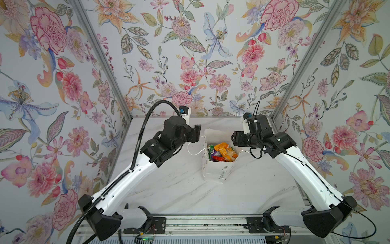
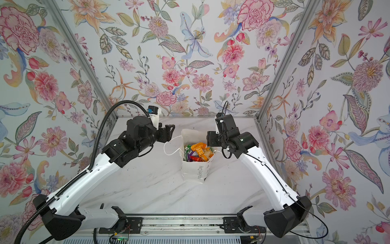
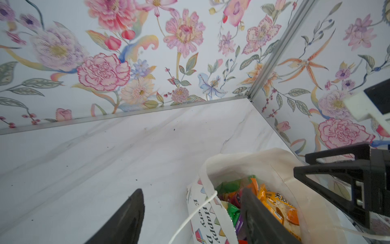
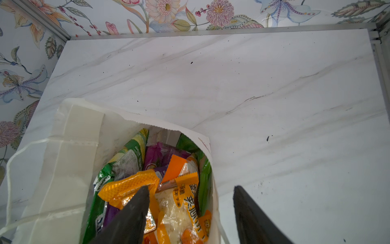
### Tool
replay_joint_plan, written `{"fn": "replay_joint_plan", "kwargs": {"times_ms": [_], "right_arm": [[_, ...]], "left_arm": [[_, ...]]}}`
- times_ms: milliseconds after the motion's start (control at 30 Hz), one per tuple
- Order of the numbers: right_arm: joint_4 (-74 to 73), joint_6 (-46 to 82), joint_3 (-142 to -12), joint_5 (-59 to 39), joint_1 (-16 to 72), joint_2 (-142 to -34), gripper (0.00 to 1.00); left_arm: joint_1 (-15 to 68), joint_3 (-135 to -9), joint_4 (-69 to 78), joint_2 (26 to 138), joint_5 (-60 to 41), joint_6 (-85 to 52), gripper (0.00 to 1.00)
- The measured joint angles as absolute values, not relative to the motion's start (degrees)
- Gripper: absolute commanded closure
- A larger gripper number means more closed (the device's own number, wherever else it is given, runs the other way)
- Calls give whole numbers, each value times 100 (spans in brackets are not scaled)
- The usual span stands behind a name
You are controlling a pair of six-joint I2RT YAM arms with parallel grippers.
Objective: Place the snacks into the paper bag
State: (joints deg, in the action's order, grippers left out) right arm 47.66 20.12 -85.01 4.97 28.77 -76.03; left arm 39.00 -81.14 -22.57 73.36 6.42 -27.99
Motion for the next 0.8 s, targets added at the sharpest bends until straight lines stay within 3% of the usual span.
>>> {"fn": "replay_joint_plan", "kwargs": {"times_ms": [333,367,400,600,667,800], "right_arm": [[4755,1868,-8584,626,2646,-7317,16],[4727,1848,-8584,655,2561,-7231,15],[4716,1839,-8584,681,2475,-7159,14],[4195,1876,-8158,832,1400,-6462,6],[3900,1942,-7710,843,882,-6198,1],[3107,2043,-6499,897,14,-5857,1]], "left_arm": [[2799,-6506,-1476,6246,1441,-2764,9],[2657,-6261,-1367,6167,1570,-2781,2],[2561,-6069,-1273,6106,1671,-2770,1],[2088,-4394,-93,5774,2488,-2757,1],[2018,-3824,436,5765,2792,-2630,1],[1966,-3017,1481,5907,3251,-2128,1]]}}
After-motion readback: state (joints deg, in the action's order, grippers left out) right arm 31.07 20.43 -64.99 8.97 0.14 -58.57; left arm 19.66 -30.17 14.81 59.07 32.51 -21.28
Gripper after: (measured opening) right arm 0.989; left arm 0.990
